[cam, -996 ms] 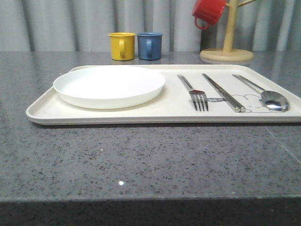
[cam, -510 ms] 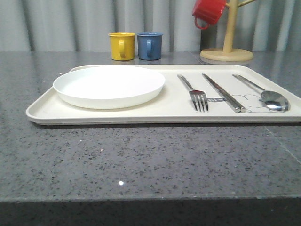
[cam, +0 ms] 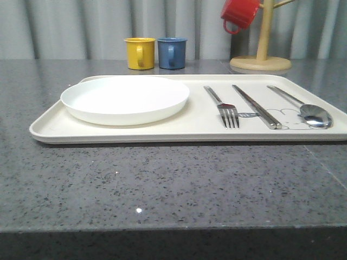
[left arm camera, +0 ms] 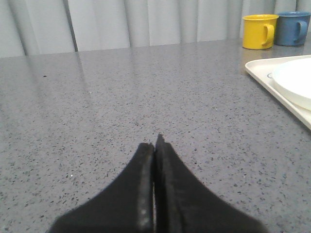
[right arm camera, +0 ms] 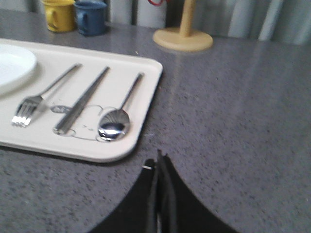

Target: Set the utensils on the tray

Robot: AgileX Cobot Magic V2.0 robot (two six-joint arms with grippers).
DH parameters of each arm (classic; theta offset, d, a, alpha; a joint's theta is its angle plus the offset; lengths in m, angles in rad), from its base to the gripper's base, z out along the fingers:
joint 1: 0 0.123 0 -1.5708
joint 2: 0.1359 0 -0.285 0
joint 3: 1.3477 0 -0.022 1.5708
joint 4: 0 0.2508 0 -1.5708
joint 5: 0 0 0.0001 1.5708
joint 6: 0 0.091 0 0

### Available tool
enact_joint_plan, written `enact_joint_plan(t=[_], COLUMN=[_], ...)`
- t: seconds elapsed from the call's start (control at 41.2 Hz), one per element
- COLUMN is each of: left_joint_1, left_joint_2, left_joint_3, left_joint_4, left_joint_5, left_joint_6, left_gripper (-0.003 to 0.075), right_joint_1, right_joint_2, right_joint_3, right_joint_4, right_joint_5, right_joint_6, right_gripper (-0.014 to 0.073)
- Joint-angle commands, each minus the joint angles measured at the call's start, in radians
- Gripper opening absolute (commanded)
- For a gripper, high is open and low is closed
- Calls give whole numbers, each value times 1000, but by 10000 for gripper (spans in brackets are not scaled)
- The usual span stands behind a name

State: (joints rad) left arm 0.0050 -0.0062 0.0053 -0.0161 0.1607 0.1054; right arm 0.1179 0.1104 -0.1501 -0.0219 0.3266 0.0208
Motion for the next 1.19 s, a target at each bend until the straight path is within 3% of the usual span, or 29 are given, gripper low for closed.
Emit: enact_joint_plan(t=[0.0, 0.243, 1.165], left_joint_1=[3, 3, 3], left_joint_2=[-19, -19, -19], left_joint_3=[3, 3, 3], left_joint_4=[-10, -10, -10], left_joint_5=[-84, -84, -84], left_joint_6=[-8, -8, -8], left_gripper=[-13, -13, -13], right_joint_1=[-64, -175, -176], right_joint_2=[-27, -99, -137], right_joint_3=[46, 162, 174], right_joint_4=[-18, -18, -18], right_joint_5=[-104, -126, -152], right_joint_6=[-11, -11, -11], right_gripper=[-112, -112, -112])
